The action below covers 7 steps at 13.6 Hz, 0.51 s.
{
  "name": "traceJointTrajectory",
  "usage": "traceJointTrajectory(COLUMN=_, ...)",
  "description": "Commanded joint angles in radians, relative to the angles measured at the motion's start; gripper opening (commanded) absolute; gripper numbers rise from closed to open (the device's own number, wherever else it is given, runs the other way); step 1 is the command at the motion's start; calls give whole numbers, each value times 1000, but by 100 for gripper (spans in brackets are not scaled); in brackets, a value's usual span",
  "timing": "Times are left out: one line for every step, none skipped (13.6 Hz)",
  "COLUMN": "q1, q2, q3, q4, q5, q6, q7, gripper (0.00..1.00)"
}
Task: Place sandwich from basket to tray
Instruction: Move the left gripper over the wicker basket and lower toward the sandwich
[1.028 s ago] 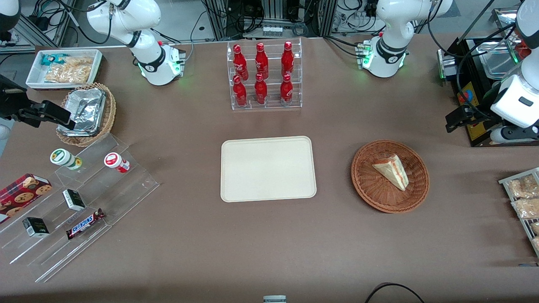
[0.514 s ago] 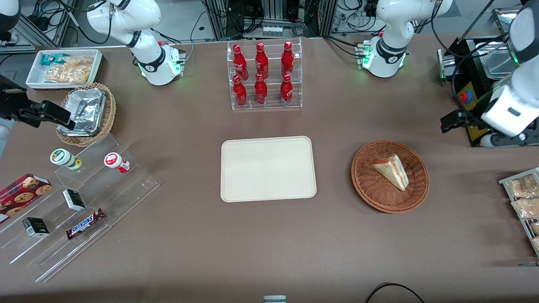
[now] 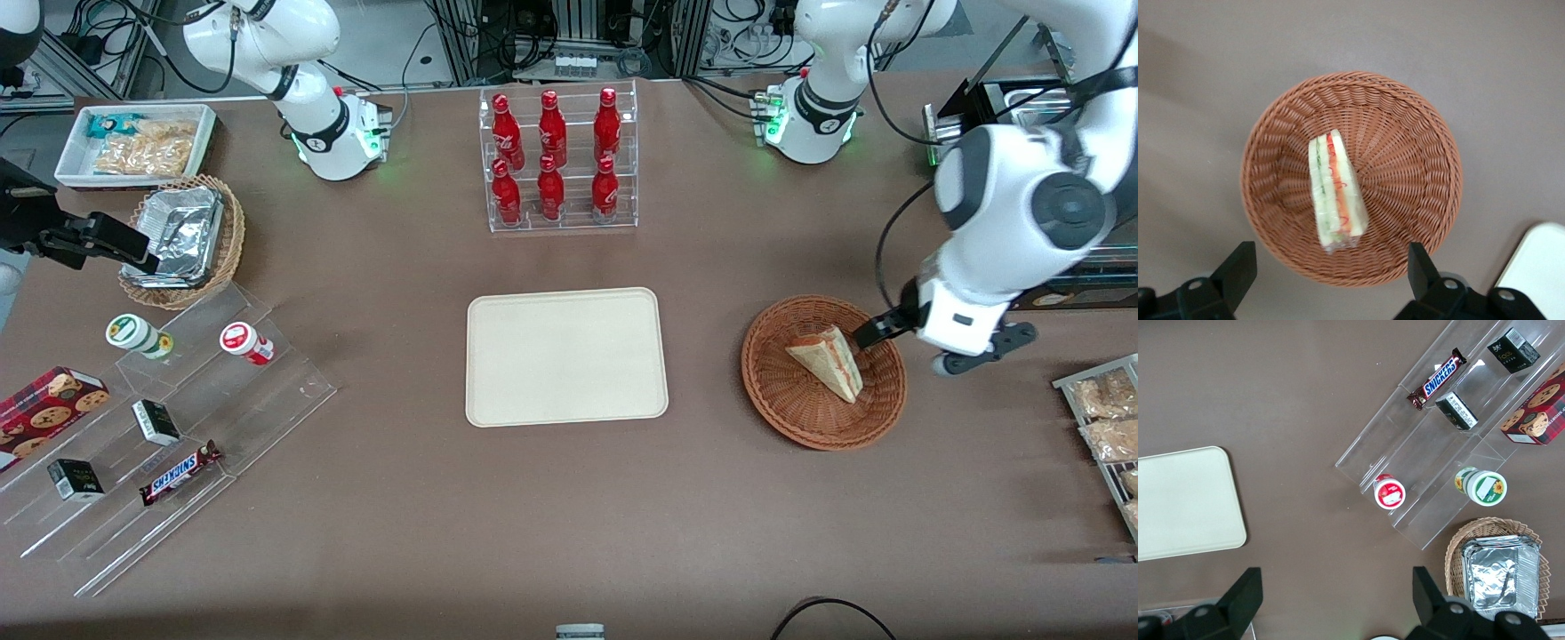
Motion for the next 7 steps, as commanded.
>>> traceJointTrajectory(q1=-15, q2=-15, q3=3, q4=-78, q5=36, q6=62, q7=-178, gripper=100)
traceJointTrajectory(q1=-15, q2=-18, q3=3, q4=-115, q5=36, q6=94, q7=-203, gripper=100)
traceJointTrajectory(q1=-13, q2=-21, q3=3, q4=-157, q5=34, q6=148, q7=-211, gripper=100)
traceJointTrajectory(q1=-13, q2=-15, q3=3, q4=-182, q5=34, q6=197, q7=-215, gripper=100)
traceJointTrajectory(q1=-13, q2=5, q3=3, q4=-188, q5=34, q6=211, q7=-220, gripper=100)
traceJointTrajectory(q1=-13, q2=19, q3=3, q4=-187, q5=33, q6=213, q7=-232, gripper=100)
traceJointTrajectory(q1=-13, q2=25, q3=3, q4=-189, q5=33, q6=214, q7=-240, gripper=100)
